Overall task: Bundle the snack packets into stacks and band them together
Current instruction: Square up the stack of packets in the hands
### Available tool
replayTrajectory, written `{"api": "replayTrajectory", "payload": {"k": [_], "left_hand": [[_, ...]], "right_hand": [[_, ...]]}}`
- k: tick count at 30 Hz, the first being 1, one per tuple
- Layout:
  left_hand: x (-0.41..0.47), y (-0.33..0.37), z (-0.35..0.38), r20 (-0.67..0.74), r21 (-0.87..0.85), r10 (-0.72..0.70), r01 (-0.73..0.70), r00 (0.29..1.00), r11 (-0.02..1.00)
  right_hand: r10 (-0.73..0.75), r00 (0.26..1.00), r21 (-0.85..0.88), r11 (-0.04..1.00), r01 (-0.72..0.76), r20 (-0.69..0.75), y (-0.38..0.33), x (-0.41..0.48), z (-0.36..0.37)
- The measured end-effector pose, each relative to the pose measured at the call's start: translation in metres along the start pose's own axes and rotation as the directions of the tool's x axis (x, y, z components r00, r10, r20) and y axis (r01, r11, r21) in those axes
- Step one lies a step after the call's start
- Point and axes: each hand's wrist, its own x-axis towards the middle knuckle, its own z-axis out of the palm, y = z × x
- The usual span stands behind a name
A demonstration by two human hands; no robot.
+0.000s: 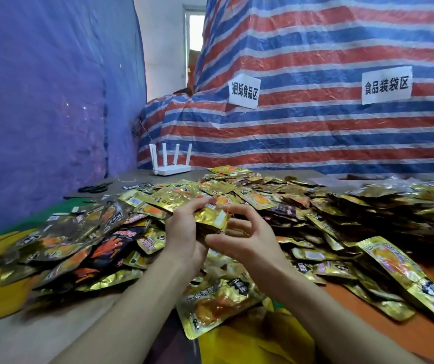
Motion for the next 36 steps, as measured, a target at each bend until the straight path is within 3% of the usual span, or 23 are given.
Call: {"api": "replayTrajectory", "payload": {"k": [8, 15, 22, 25, 28, 31, 36], "left_hand": [[-0.011, -0.010, 0.005, 0.174, 0.113, -0.039, 0.019, 0.984, 0.993], [-0.020, -0.014, 0.008, 0.217, 0.123, -0.063, 0.036, 0.974, 0.992], [-0.021, -0.009, 0.010, 0.223, 0.119, -0.093, 0.067, 0.970, 0.991], [-0.019, -0.009, 0.010, 0.196, 0.124, -0.108, 0.084, 0.975, 0.989], [-0.018, -0.011, 0.009, 0.157, 0.154, -0.106, 0.082, 0.982, 0.985], [-0.016, -0.015, 0.007, 0.102, 0.179, -0.127, 0.107, 0.987, 0.978], [-0.017, -0.018, 0.005, 0.197, 0.159, -0.254, 0.225, 0.947, 0.961]], "right_hand": [[-0.114, 0.991, 0.004, 0.993, 0.115, -0.066, 0.002, -0.004, 0.000], [-0.291, 0.952, -0.161, 0.948, 0.273, -0.095, -0.004, -0.007, 0.008], [-0.227, 0.969, -0.206, 0.957, 0.203, -0.099, -0.006, -0.007, 0.006], [-0.260, 0.961, -0.204, 0.950, 0.237, -0.097, -0.003, -0.006, 0.006], [-0.290, 0.954, -0.363, 0.899, 0.245, -0.074, -0.004, -0.004, 0.002], [-0.314, 0.949, -0.637, 0.724, 0.265, 0.038, -0.010, 0.001, -0.007], [-0.188, 0.975, -0.631, 0.743, 0.222, 0.121, -0.013, -0.002, -0.016]]}}
